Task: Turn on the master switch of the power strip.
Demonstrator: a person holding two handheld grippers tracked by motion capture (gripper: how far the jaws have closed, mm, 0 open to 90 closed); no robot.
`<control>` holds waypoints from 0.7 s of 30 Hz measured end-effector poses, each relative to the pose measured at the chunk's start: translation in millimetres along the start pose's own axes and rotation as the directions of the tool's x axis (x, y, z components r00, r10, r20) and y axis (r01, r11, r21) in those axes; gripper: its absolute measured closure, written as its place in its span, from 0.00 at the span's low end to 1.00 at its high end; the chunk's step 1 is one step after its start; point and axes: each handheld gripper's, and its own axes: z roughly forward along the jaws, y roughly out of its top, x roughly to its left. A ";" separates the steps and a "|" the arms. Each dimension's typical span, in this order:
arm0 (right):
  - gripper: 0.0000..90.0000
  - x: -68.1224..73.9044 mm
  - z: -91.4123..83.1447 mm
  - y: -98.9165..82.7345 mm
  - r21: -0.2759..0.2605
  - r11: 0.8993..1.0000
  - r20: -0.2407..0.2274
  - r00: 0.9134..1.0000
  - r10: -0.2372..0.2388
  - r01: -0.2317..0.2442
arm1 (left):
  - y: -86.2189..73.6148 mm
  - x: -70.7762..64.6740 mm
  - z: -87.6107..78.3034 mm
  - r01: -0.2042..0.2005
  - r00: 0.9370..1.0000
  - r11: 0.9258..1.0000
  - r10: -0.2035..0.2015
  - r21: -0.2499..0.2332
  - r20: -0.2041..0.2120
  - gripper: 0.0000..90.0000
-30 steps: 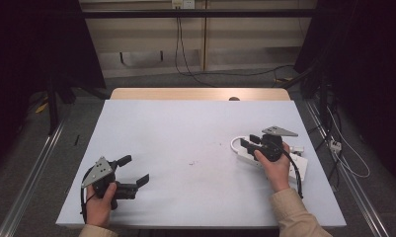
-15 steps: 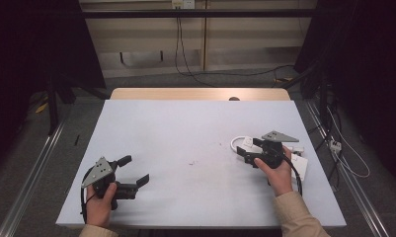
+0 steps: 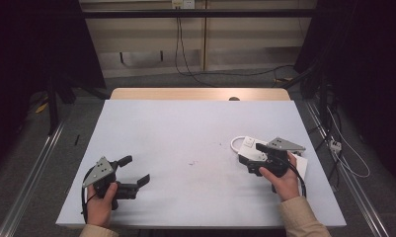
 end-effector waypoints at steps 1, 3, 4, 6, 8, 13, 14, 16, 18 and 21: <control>0.15 -0.1 -1.4 -0.7 0.001 1.000 -0.002 1.000 -0.001 0.001 | 0.0 0.0 0.0 0.000 1.000 1.000 0.000 0.000 0.001 0.03; 0.15 0.1 -4.2 -2.0 -0.002 1.000 -0.004 1.000 0.001 -0.001 | 0.1 -0.2 0.0 -0.001 1.000 1.000 0.001 0.001 0.001 0.03; 0.15 0.2 -5.6 -2.3 -0.003 1.000 -0.003 1.000 -0.002 0.002 | 0.3 -0.1 0.0 -0.004 1.000 1.000 0.004 0.001 0.003 0.03; 0.15 0.5 -8.6 -2.5 -0.007 1.000 -0.007 1.000 -0.003 0.003 | 0.4 -0.3 0.0 -0.005 1.000 1.000 0.005 0.000 0.002 0.03; 0.15 0.6 -11.3 -3.0 -0.014 1.000 -0.012 1.000 0.003 -0.003 | 0.4 -0.5 0.0 -0.005 1.000 1.000 0.005 0.002 0.003 0.03; 0.14 2.4 -15.6 -5.2 -0.018 1.000 -0.017 1.000 -0.012 0.012 | 0.2 -0.1 0.1 -0.007 1.000 1.000 0.007 0.003 0.004 0.03; 0.14 2.7 -16.1 -5.8 -0.019 1.000 -0.021 1.000 -0.012 0.012 | 0.3 -0.2 0.0 -0.007 1.000 1.000 0.007 0.003 0.003 0.03; 0.14 3.6 -17.4 -6.6 -0.015 1.000 -0.020 1.000 -0.018 0.018 | 0.4 -0.4 -0.3 -0.006 1.000 1.000 0.006 0.001 0.003 0.03; 0.14 4.4 -18.6 -7.2 -0.019 1.000 -0.022 1.000 -0.022 0.022 | 0.6 -0.6 -0.6 -0.004 1.000 1.000 0.004 -0.001 0.001 0.03; 0.14 5.1 -20.0 -8.7 -0.020 1.000 -0.032 0.999 -0.015 0.014 | 0.7 -0.2 -1.0 -0.003 1.000 1.000 0.003 -0.003 0.001 0.03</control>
